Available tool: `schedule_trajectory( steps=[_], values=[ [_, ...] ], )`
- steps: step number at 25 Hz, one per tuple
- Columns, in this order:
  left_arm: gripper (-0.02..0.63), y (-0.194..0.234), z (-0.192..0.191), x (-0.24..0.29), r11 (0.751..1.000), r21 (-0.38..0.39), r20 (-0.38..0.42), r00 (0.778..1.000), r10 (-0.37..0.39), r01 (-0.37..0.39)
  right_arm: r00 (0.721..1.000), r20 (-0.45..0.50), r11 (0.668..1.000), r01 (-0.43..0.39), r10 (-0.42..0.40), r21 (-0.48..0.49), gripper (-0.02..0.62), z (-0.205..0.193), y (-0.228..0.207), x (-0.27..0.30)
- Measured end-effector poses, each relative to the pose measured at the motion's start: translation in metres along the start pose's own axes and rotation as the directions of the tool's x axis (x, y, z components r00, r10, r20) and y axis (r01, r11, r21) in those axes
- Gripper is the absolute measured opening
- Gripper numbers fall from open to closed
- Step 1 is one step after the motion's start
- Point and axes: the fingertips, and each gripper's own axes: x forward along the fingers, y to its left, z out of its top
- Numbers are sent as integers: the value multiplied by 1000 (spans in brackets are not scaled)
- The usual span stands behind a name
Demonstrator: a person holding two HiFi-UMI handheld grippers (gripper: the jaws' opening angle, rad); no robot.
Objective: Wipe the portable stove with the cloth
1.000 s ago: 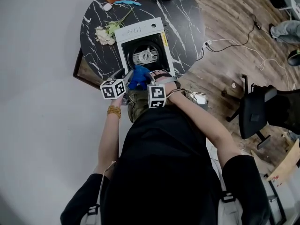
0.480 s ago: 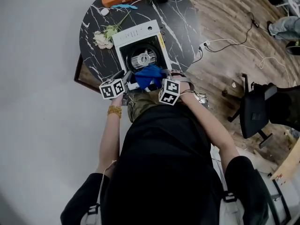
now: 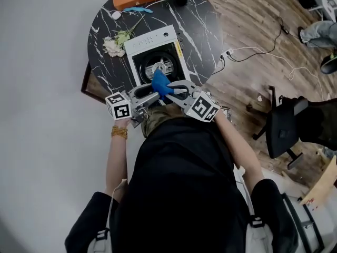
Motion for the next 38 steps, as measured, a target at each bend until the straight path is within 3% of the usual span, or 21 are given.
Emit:
schedule_trajectory(
  steps=[3, 7, 12, 14, 15, 17, 20, 23, 25, 27, 29, 30, 32, 36, 38],
  values=[
    [170, -23, 20, 4, 980, -88, 114, 979, -169, 179, 997, 73, 1000, 9, -8, -4, 57, 19, -7, -1],
    [153, -45, 37, 3, 913, -150, 235, 911, -339, 378, 995, 82, 998, -48, 51, -32, 189, 30, -1, 0],
    [114, -50, 42, -8, 810, -260, 321, 838, -441, 525, 989, 133, 998, -70, 70, -2, 192, 51, 4, 1],
    [112, -50, 46, -9, 806, -254, 348, 828, -439, 534, 983, 181, 994, -52, 34, 94, 171, 53, -3, 3],
    [112, -47, 49, -9, 824, -236, 359, 834, -419, 515, 980, 199, 985, -43, 9, 167, 148, 53, -8, 4],
    [114, -35, 50, -6, 882, -200, 353, 871, -341, 427, 981, 191, 963, -20, -33, 270, 116, 42, -19, 10],
    [128, -6, 45, 3, 954, -176, 300, 936, -182, 242, 995, 77, 951, 44, -70, 305, 77, 13, -37, 16],
    [137, 13, 31, 9, 987, -133, 219, 974, -59, 90, 988, -48, 928, 153, -146, 339, 75, -15, -70, 8],
    [137, 31, 15, 5, 996, -62, 137, 988, 69, -61, 964, -191, 928, 234, -184, 290, 75, -43, -98, 0],
    [137, 59, -4, -8, 965, 30, 45, 965, 258, -260, 911, -368, 949, 263, -186, 172, 75, -73, -126, -6],
    [137, 87, -23, -21, 892, 138, -42, 898, 439, -430, 839, -517, 975, 218, -169, 36, 75, -94, -148, -5],
    [137, 97, -32, -26, 856, 193, -77, 863, 500, -479, 806, -571, 984, 174, -157, -24, 75, -98, -157, -2],
    [137, 107, -43, -29, 815, 277, -125, 822, 556, -509, 749, -652, 992, 71, -120, -101, 75, -101, -166, 13],
    [146, 111, -59, -20, 817, 343, -210, 810, 548, -464, 619, -784, 982, -126, -33, -141, 74, -111, -162, 44],
    [146, 114, -63, -15, 796, 401, -248, 783, 571, -454, 584, -811, 975, -169, -18, -144, 72, -115, -160, 48]
  ],
)
